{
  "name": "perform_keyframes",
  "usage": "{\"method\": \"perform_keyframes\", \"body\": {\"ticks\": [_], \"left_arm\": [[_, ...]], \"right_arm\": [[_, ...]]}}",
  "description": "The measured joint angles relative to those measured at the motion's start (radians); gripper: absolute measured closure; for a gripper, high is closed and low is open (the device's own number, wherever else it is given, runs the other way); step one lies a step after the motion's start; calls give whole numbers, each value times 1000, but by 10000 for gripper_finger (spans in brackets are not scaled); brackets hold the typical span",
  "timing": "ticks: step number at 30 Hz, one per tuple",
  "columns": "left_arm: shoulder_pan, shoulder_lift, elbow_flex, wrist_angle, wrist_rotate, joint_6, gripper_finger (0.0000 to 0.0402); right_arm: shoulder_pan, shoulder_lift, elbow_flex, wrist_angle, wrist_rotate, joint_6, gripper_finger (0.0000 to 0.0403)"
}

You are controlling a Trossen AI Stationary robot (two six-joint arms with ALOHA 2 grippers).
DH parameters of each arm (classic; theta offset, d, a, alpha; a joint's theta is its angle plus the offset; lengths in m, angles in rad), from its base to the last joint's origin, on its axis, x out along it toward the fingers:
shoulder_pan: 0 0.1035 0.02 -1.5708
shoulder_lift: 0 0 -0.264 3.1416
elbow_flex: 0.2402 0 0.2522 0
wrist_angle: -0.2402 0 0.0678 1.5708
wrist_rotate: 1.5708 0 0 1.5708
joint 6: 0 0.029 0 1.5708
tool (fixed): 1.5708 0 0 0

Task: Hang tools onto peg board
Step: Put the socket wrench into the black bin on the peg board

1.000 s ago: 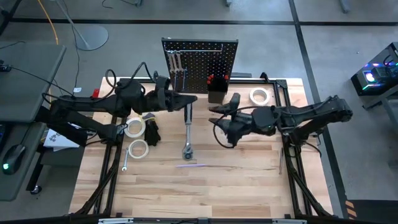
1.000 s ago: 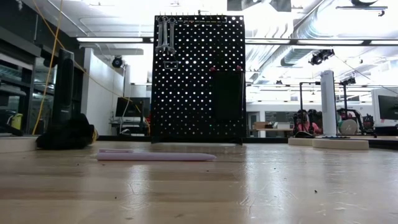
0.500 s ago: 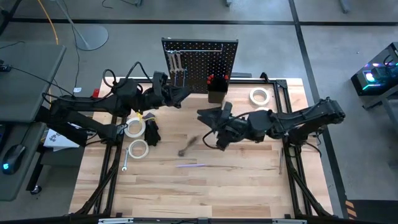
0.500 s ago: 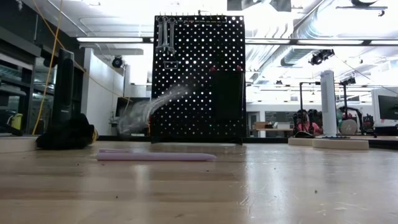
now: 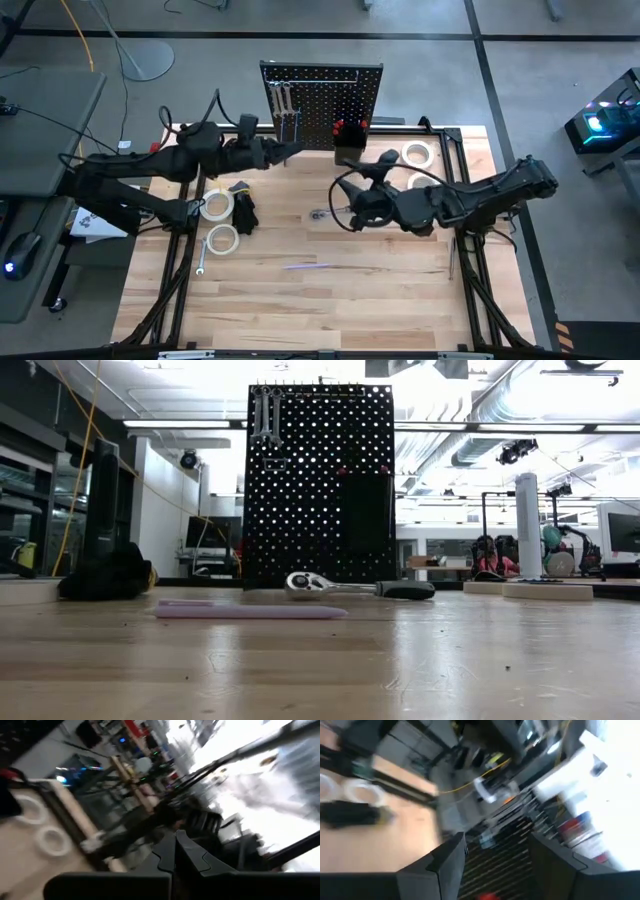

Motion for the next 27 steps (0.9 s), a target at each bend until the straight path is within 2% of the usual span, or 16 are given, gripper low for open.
{"method": "perform_keyframes", "body": {"ticks": [1,3,6,9,14,18,23,27], "left_arm": [[0,-5,0,-35,2,32,401],[-1,-10,0,-131,2,80,401],[-15,-9,-1,-280,1,127,401],[-41,-9,-16,-387,-1,206,401],[-106,-14,-145,-396,1,261,401],[-185,-14,-273,-331,1,142,401],[-302,-15,-387,-107,-17,45,401],[-375,-16,-415,26,-100,27,401]], "right_arm": [[0,-3,0,-69,-5,114,197],[-8,-5,0,-243,-88,384,197],[-62,-4,-2,-506,-345,791,197],[-126,25,-42,-599,-608,972,197],[-218,97,-140,-468,-782,952,197],[-296,204,-179,-353,-864,861,197],[-394,326,-178,-232,-1047,801,197],[-441,391,-178,-209,-1074,741,197]]}}
